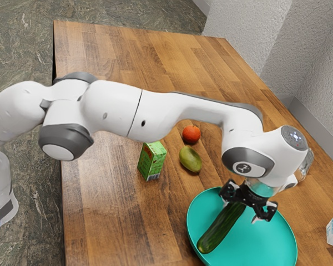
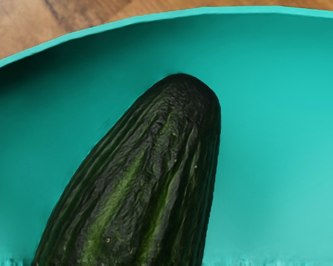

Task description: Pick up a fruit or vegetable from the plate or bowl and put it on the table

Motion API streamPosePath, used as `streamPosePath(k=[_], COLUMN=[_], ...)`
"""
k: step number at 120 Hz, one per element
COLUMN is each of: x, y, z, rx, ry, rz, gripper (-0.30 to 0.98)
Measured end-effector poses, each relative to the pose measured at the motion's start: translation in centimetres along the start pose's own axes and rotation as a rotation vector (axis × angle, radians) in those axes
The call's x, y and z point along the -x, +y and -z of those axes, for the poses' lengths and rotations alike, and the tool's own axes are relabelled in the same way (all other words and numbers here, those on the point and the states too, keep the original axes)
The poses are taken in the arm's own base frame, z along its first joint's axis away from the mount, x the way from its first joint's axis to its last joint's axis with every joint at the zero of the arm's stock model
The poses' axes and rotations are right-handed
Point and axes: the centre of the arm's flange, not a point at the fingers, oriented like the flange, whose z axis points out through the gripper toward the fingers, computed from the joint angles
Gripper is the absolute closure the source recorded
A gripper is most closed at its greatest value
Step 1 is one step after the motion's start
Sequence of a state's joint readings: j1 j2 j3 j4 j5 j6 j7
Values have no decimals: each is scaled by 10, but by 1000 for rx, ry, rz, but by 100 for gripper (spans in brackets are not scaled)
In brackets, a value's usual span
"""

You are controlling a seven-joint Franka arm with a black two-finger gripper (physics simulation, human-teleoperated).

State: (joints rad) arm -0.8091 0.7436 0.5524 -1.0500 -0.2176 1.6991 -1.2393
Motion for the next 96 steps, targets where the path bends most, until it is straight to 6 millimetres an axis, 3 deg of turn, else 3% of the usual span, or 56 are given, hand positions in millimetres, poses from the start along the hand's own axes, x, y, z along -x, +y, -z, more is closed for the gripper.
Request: streamPosePath(k=[15, 60, 76, 96], x=[-1, -2, -1, 0], y=[-3, -6, -6, -7], z=[-15, -25, -26, -25], rx=[-22, -37, -39, -47], ry=[-33, -58, -60, -57], rz=[17, 36, 38, 41], gripper=[2, 2, 12, 14])
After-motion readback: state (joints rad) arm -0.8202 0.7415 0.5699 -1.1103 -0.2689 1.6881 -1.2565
